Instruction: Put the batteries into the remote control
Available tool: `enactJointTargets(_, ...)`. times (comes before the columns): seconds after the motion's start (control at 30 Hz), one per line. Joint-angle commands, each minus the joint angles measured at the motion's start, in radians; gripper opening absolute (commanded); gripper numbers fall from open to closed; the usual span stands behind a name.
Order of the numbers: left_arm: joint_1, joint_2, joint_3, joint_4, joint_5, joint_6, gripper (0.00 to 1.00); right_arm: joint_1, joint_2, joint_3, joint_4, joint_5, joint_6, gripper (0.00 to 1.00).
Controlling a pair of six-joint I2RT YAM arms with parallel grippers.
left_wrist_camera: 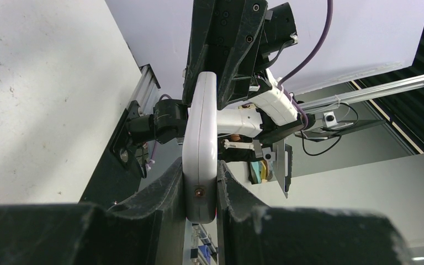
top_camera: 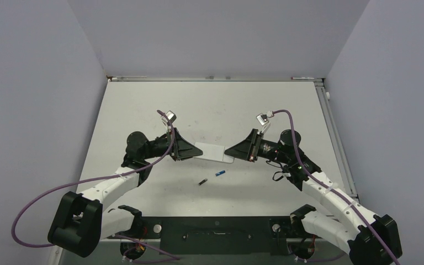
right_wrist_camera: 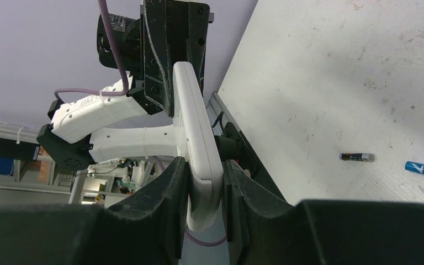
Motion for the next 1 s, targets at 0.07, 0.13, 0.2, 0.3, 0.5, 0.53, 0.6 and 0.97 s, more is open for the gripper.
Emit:
enactJointTargets(0.07, 0.017, -0.001, 0.043, 0.050, -0.029, -0.041, 0.00, -0.011, -0.037, 0.029, -0.027, 0.020, -0.072, 0.20)
enactJointTargets(0.13, 0.018, 0.001, 0.041, 0.068, -0.027, -0.053, 0.00, -0.012, -0.038, 0.028, -0.034, 0.022, -0.074, 0.20)
enactJointTargets(0.2, 0.019, 0.002, 0.041, 0.074, -0.026, -0.056, 0.00, -0.011, -0.039, 0.028, -0.038, 0.023, -0.076, 0.20)
enactJointTargets(0.3, 0.021, 0.001, 0.039, 0.075, -0.024, -0.058, 0.00, -0.013, -0.045, 0.028, -0.046, 0.026, -0.078, 0.20)
enactJointTargets(0.5, 0.026, 0.003, 0.042, 0.077, -0.021, -0.058, 0.00, -0.016, -0.055, 0.031, -0.071, 0.034, -0.088, 0.20)
enactJointTargets(0.53, 0.027, 0.003, 0.042, 0.077, -0.020, -0.058, 0.00, -0.016, -0.056, 0.032, -0.074, 0.034, -0.089, 0.21)
enactJointTargets(0.6, 0.027, 0.004, 0.043, 0.078, -0.019, -0.058, 0.00, -0.017, -0.058, 0.034, -0.081, 0.036, -0.092, 0.22)
enactJointTargets(0.97, 0.033, 0.006, 0.047, 0.081, -0.015, -0.058, 0.00, -0.027, -0.077, 0.042, -0.136, 0.040, -0.117, 0.22)
